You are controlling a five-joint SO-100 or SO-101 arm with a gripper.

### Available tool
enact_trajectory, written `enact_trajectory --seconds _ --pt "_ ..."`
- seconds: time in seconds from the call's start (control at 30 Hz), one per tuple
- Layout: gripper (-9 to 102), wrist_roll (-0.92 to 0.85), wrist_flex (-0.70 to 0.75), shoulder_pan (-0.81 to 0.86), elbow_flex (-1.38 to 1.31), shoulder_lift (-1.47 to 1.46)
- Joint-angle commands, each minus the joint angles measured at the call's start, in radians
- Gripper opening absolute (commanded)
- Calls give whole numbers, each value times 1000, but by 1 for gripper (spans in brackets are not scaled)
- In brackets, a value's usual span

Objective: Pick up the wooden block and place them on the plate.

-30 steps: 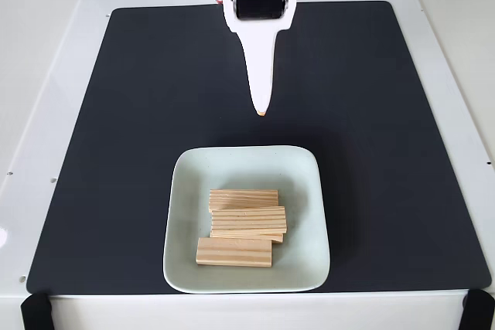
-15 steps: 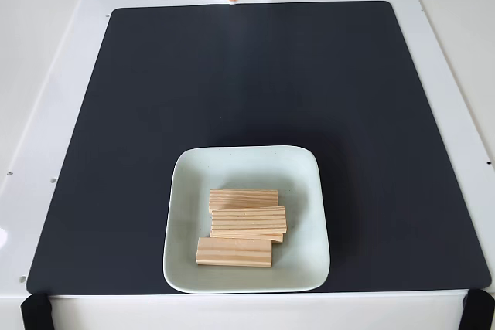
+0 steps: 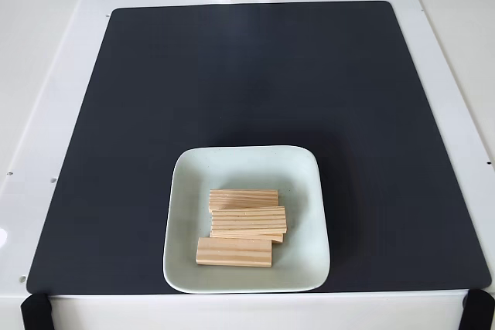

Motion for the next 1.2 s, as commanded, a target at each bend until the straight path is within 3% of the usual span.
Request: enact_trajectory --seconds 0.0,0.23,0.37,0.57,0.83,0.97,1.17 --pt "0 9 -5 -2 87 170" --pt "0 20 -3 0 179 196" --pt "0 115 2 -5 276 206" --pt "0 135 362 -40 278 209" --pt "0 135 673 -80 278 210" --pt "0 135 761 -138 268 212" --pt "0 123 767 -175 265 212"
